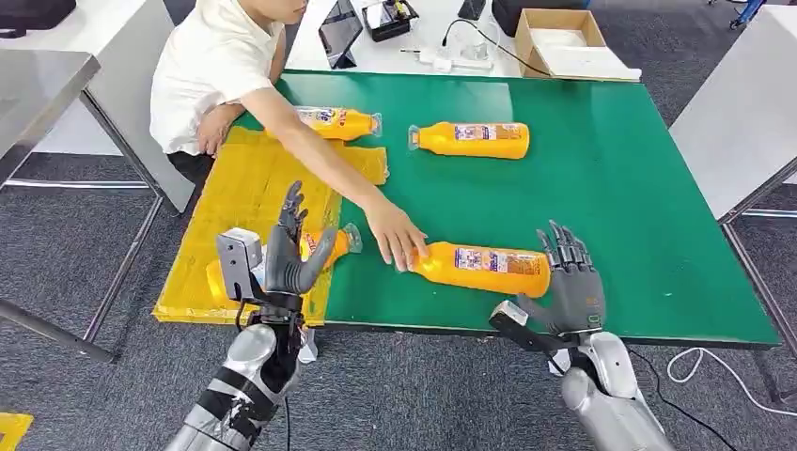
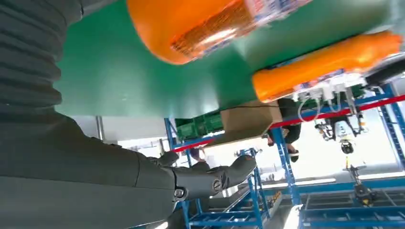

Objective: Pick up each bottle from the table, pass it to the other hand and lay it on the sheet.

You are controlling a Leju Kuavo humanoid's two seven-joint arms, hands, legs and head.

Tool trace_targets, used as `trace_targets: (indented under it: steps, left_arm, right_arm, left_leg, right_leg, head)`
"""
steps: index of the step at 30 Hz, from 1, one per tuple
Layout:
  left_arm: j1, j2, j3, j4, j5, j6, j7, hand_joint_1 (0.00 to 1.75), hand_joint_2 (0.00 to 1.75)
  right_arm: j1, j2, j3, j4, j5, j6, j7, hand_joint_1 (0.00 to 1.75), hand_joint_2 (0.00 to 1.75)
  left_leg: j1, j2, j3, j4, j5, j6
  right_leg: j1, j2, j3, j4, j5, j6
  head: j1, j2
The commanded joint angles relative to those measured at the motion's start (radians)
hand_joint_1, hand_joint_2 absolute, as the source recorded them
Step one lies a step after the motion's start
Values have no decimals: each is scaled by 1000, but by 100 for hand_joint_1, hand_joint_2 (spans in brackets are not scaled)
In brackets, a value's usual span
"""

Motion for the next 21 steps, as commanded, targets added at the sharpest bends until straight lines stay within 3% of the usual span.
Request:
trace_targets:
  steps: [1, 5, 11, 15, 21]
  left_arm:
    - [18, 55, -110, -99, 10, 2, 3, 0, 175]
    - [14, 56, -148, -113, -42, 25, -34, 0, 175]
    - [17, 45, -181, -89, -159, 148, -51, 0, 175]
    - [13, 30, -169, -67, -124, 137, -46, 0, 175]
    - [-26, 15, -198, -42, -100, 118, -60, 0, 175]
  right_arm:
    - [-73, -1, -27, 143, 20, -3, 14, 0, 175]
    - [-114, -13, 3, 165, 78, 31, 48, 0, 175]
    - [-208, -20, 48, 286, 149, 94, 106, 0, 175]
    - [-260, -11, 67, 355, 157, 159, 108, 0, 175]
    - [-279, 58, 80, 453, 92, 243, 21, 0, 175]
  left_leg:
    - [0, 0, 2, -1, 0, -1]
    - [3, 3, 7, 1, -3, -3]
    - [2, 3, 4, 0, -1, -1]
    - [2, 4, 7, 0, -2, -2]
    - [2, 3, 5, 0, -2, -2]
  right_leg:
    - [1, 0, 1, 0, 0, -2]
    - [3, 3, 6, 1, -3, -4]
    - [2, 2, 3, 0, -1, -2]
    - [2, 3, 6, 0, -2, -3]
    - [3, 2, 4, 0, -2, -3]
  head:
    - [-1, 0]
    - [-1, 0]
    - [0, 0]
    - [-1, 0]
    - [0, 0]
